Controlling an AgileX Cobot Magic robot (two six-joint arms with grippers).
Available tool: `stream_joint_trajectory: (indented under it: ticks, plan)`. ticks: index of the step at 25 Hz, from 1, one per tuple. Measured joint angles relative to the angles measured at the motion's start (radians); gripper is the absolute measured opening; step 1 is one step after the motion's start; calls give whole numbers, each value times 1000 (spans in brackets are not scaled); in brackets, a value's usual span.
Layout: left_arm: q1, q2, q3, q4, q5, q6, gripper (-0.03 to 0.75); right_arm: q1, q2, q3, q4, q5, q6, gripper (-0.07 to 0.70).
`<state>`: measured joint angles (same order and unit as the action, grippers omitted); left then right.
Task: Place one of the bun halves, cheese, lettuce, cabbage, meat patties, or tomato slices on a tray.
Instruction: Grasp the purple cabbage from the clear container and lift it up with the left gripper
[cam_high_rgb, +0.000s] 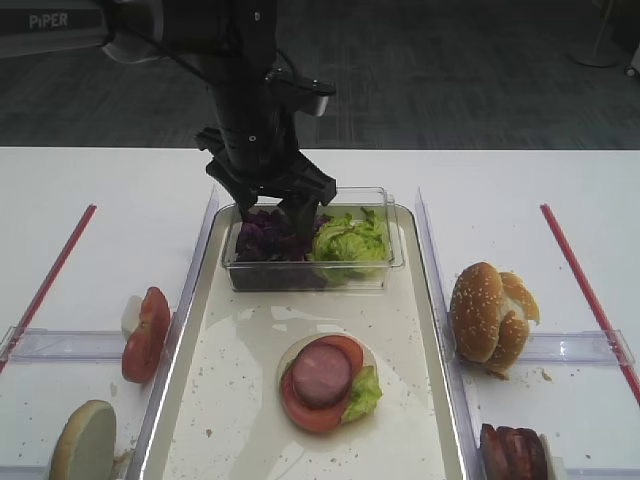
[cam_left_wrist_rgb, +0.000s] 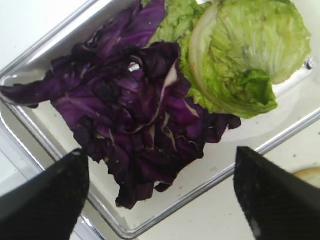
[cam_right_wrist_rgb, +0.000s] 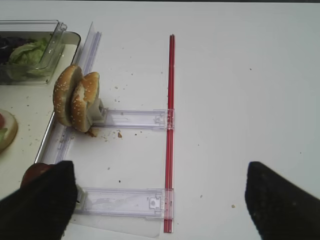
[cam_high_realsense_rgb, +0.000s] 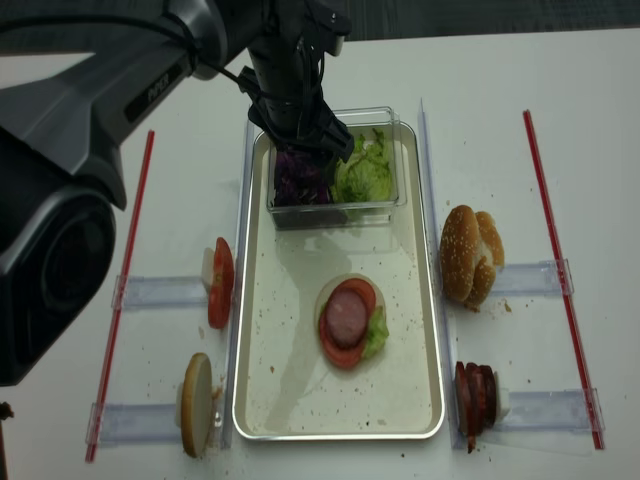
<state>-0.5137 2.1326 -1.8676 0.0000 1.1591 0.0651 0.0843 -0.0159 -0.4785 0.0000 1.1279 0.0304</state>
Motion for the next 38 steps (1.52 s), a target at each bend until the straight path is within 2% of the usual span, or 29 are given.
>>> stream_joint_trajectory:
  ticks: [6,18,29,38]
  plan:
    - [0,2,0,17,-14,48,528,0,0,0,0,0,0,692]
    - [2,74,-4,17,-20,125,403,0,0,0,0,0,0,692]
    - [2,79,-6,17,-71,169,302,0,0,0,0,0,0,692]
    - [2,110,-6,-5,-81,185,278,0,0,0,0,0,0,692]
